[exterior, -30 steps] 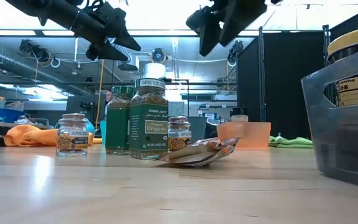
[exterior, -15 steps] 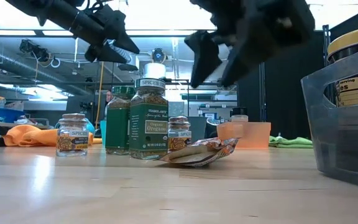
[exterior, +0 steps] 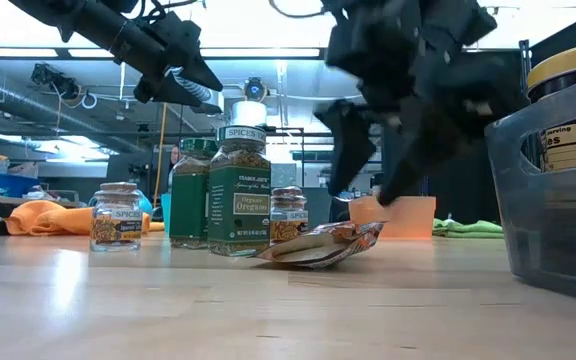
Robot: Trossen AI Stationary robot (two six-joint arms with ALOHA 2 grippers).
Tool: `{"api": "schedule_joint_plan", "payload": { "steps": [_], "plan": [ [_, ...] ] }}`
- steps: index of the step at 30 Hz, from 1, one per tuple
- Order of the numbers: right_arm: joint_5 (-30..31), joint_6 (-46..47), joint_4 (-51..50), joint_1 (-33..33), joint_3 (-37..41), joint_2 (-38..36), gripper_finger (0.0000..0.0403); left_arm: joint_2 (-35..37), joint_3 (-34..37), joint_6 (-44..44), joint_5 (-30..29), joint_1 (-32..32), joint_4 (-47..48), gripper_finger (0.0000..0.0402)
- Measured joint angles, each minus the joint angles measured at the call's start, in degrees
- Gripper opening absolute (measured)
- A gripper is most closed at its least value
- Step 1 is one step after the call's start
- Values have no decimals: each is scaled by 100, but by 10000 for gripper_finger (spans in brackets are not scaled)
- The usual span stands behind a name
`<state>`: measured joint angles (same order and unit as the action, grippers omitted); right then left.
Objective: Sort spices by type
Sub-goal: Put the brown seasoning pack into the blue bin
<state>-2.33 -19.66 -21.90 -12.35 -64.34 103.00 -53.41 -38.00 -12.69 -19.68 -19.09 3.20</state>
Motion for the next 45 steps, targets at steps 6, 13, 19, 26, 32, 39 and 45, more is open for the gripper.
{"api": "schedule_joint_plan", "payload": {
  "steps": [6, 13, 19, 26, 32, 39, 45],
  "plan": [
    [52, -105, 310, 95, 276, 0, 285, 0, 0, 26, -1, 0, -2, 369],
    [103, -116, 662, 195, 507, 2, 281, 0, 0, 31, 1, 0, -4, 369],
    [98, -378, 758, 204, 620, 0, 275, 0, -2, 38, -1, 0, -4, 369],
    [129, -424, 1083, 204, 789, 1, 260, 0, 0, 42, -1, 0, -7, 369],
    [150, -441, 1139, 204, 791, 0, 237, 0, 0, 44, -1, 0, -7, 369],
    [555, -535, 1137, 195, 791, 1, 180, 0, 0, 43, -1, 0, -7, 369],
    [791, -669, 1137, 193, 791, 0, 99, 0, 0, 44, -1, 0, -8, 369]
  ]
}}
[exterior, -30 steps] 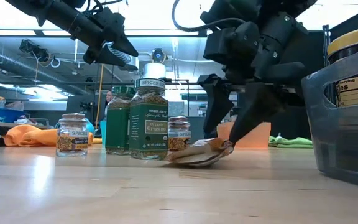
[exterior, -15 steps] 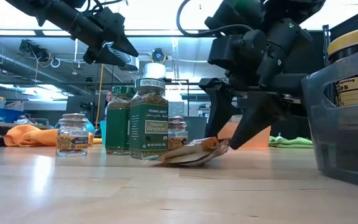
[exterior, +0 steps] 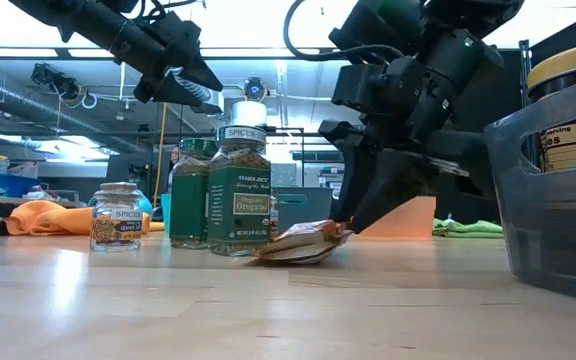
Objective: Sort spices by type
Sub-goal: Put the brown seasoning pack into the blue bin, then put the orange seasoning pack into the blue bin
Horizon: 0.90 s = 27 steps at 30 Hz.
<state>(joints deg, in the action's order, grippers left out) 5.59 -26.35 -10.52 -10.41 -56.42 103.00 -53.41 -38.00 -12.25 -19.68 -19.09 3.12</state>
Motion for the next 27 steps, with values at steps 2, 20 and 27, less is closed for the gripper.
{"api": "schedule_joint_plan", "payload": {
  "steps": [2, 20, 27],
  "plan": [
    [120, 24, 0, 0, 0, 0, 66, 0, 0, -1, 0, 0, 1, 369],
    [896, 2361, -1222, 349, -1296, 0, 3, 0, 0, 0, 0, 0, -52, 369],
    [-545, 4364, -2003, 875, -1593, -2, 57, 0, 0, -2, 0, 0, -55, 369]
  ]
}}
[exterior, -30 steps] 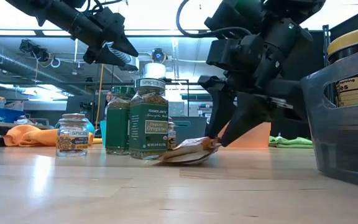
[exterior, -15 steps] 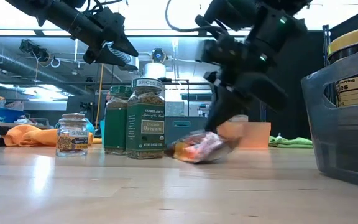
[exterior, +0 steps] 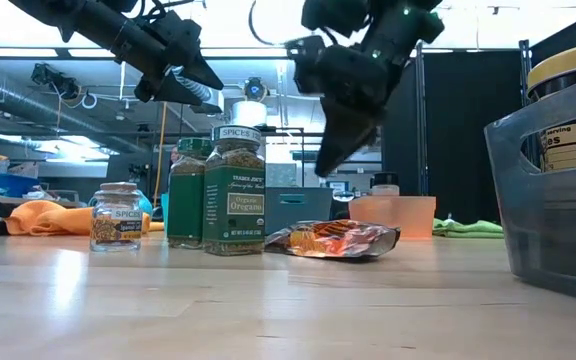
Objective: Sort spices by type
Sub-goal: Put the orange seasoning pack into the blue bin
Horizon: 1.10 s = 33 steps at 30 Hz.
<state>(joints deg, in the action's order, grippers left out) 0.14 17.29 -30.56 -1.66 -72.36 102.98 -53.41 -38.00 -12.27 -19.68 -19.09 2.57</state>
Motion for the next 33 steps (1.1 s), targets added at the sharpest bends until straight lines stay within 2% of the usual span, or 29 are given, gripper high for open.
{"api": "schedule_joint_plan", "payload": {
  "steps": [3, 5, 11, 16, 21, 27, 30, 33],
  "plan": [
    [-625, 213, -193, 187, 0, 0, 110, 0, 0, 2, 0, 0, 0, 369],
    [-771, 203, -188, 256, 0, 0, 150, 0, 0, 2, 0, 0, 0, 369],
    [-492, 184, 28, 288, -2, 104, 255, 0, 0, 0, 0, 0, 0, 369],
    [-524, 401, 260, 200, 2, 426, 298, 0, 0, 0, 0, 0, 3, 369],
    [-518, 413, 383, 127, 2, 700, 302, 0, -2, 2, -7, -11, -1, 369],
    [-690, 347, 466, 79, 2, 1077, 284, 0, -2, 2, -22, -31, -3, 369],
    [-666, 348, 496, 30, -9, 1120, 253, 0, -2, 2, -22, -31, 1, 369],
    [-603, 145, 512, -8, -7, 1121, 188, 0, -2, 2, -22, -31, 2, 369]
  ]
}}
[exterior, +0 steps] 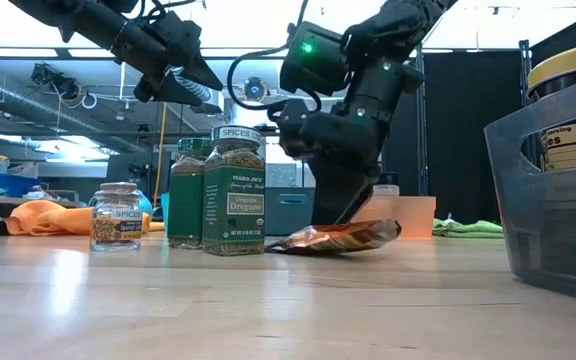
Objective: Sort spices by type
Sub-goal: Put the orange seasoning pack into the blue bin
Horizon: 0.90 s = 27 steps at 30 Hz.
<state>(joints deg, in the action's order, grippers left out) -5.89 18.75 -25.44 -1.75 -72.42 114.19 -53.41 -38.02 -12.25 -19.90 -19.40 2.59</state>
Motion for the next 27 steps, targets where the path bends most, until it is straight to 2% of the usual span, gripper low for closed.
{"api": "schedule_joint_plan", "payload": {
  "steps": [5, 6, 17, 21, 27],
  "plan": [
    [-299, -295, -6, -10, 4, -9, 36, 0, 0, 0, -1, 0, -2, 369],
    [-346, -328, -8, -4, 4, -9, 21, 0, 0, 0, -2, 0, -2, 369],
    [-205, -94, -188, 61, 11, -171, 7, -1, 0, 0, -3, -1, -2, 369],
    [172, -64, -395, 221, 11, -513, 6, 0, 0, -2, -2, 0, -2, 369],
    [395, 41, -420, 699, 11, -1182, 5, 0, 0, -2, -4, -1, -2, 369]
  ]
}}
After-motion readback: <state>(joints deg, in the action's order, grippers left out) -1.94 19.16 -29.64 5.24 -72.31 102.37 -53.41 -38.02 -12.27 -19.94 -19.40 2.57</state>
